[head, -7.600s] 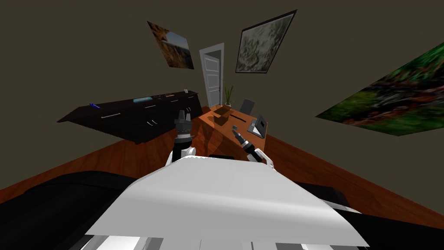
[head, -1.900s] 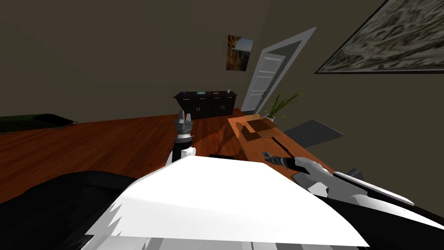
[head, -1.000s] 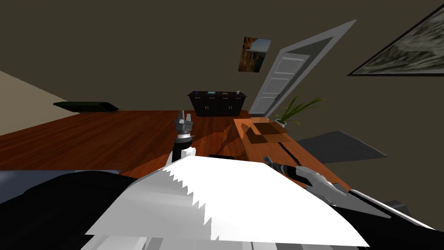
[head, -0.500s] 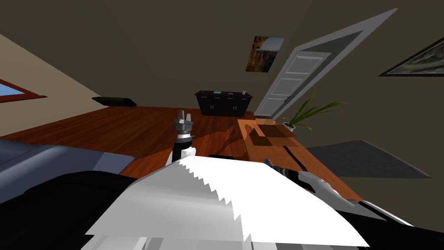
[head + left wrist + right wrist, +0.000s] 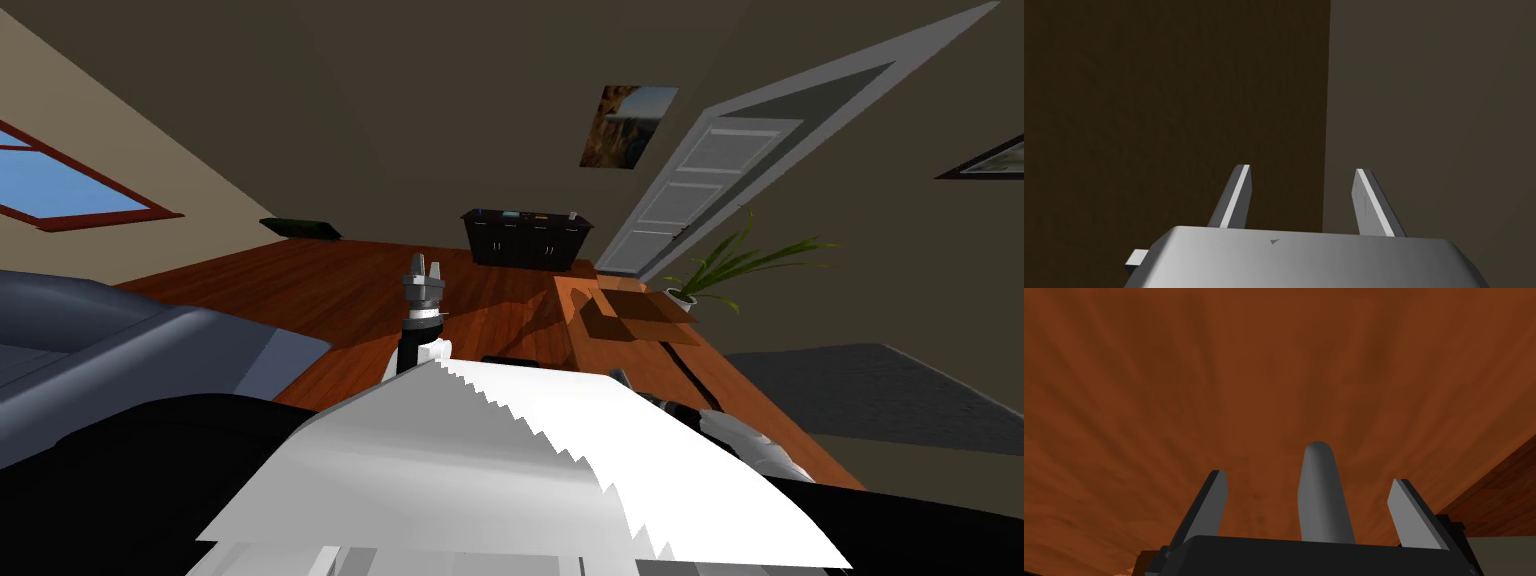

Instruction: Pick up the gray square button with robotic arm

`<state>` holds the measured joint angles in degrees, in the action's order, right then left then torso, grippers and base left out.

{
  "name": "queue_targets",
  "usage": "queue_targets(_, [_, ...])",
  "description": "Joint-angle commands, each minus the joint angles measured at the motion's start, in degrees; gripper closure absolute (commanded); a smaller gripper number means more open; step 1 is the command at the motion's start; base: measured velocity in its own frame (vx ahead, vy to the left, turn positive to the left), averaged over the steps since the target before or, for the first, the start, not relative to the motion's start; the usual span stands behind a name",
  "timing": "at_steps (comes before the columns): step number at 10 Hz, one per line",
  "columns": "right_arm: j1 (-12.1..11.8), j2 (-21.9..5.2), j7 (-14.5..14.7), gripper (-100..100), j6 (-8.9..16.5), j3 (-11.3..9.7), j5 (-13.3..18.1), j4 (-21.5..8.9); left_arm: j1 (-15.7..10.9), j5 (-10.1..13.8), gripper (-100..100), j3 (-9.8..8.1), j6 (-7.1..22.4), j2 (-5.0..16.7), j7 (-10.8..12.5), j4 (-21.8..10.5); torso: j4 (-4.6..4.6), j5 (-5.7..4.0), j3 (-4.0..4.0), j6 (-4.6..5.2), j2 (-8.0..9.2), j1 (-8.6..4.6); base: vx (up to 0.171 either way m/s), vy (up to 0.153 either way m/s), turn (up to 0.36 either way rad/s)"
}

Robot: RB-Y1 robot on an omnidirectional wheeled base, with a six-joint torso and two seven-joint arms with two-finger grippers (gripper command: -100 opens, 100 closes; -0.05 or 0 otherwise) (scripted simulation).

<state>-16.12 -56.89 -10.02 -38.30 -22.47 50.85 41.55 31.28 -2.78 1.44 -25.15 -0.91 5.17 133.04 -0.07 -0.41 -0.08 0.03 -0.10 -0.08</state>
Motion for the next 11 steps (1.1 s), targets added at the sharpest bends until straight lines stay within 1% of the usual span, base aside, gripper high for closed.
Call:
queue_targets(1, [-2.86, 1.35, -1.81, -100, 0.7, 2.86, 2.81, 1.56, 0.0, 0.0, 0, 0.0, 0.0, 0.0, 0.0, 0.0, 0.0, 0.0, 0.0, 0.0, 0.0, 0.0, -0.06, -0.003, 0.319])
queue_targets(2, [-5.14, 1.35, -1.81, -100, 0.7, 4.42, 2.81, 1.56, -0.02, 0.0, 0, 0.01, 0.0, 0.0, 0.0, 0.0, 0.02, 0.0, 0.05, -0.08, 0.1, 0.0, -0.077, -0.015, 0.359])
queue_targets(4, [-5.35, 1.35, -1.81, -100, 0.7, 7.25, 2.81, 1.56, 0.0, 0.0, 0, 0.0, 0.0, 0.0, 0.0, 0.0, 0.02, -0.01, 0.05, 0.01, 0.09, -0.05, -0.023, -0.006, 0.013])
queue_targets(5, [-8.56, 2.61, -3.95, -100, 1.57, 9.21, 5.64, 3.34, 0.0, 0.0, 0, 0.0, 0.0, 0.0, 0.0, 0.0, 0.0, 0.0, -0.01, 0.01, -0.01, -0.02, -0.055, 0.008, 0.331])
queue_targets(6, [-10.33, 2.61, -3.95, -100, 1.57, 10.86, 5.69, 3.34, -0.02, 0.0, 0, 0.01, 0.0, 0.0, 0.0, 0.0, 0.01, 0.0, 0.04, -0.08, 0.08, 0.01, -0.076, -0.005, 0.365])
queue_targets(7, [-10.33, 2.61, -3.95, -100, 1.57, 12.54, 5.69, 3.34, -0.01, 0.0, 0, 0.0, 0.0, 0.0, 0.0, 0.0, 0.03, -0.01, 0.08, -0.04, 0.15, -0.04, -0.044, -0.012, 0.051])
queue_targets(8, [-10.33, 2.61, -3.95, -100, 1.57, 13.42, 5.69, 3.34, 0.0, 0.0, 0, 0.0, 0.0, 0.0, 0.0, 0.0, 0.02, -0.01, 0.05, 0.02, 0.09, -0.07, -0.013, -0.004, -0.058])
queue_targets(9, [-10.33, 2.61, -3.95, -100, 1.57, 13.42, 5.69, 3.34, 0.0, 0.0, 0, 0.0, 0.0, 0.0, 0.0, 0.0, 0.0, -0.01, 0.0, 0.02, 0.0, -0.05, 0.002, 0.003, -0.014])
queue_targets(10, [-12.92, 3.86, -6.09, -100, 2.44, 16.04, 8.58, 5.12, 0.0, 0.0, 0, 0.0, 0.0, 0.0, 0.0, 0.0, -0.01, 0.0, -0.04, 0.0, -0.07, -0.02, -0.046, 0.005, 0.338])
queue_targets(11, [-15.15, 3.86, -6.09, -100, 2.44, 17.43, 8.58, 5.12, -0.01, 0.0, 0, 0.01, 0.0, 0.0, 0.0, 0.0, 0.01, 0.0, 0.01, -0.08, 0.03, -0.01, -0.067, 0.002, 0.375])
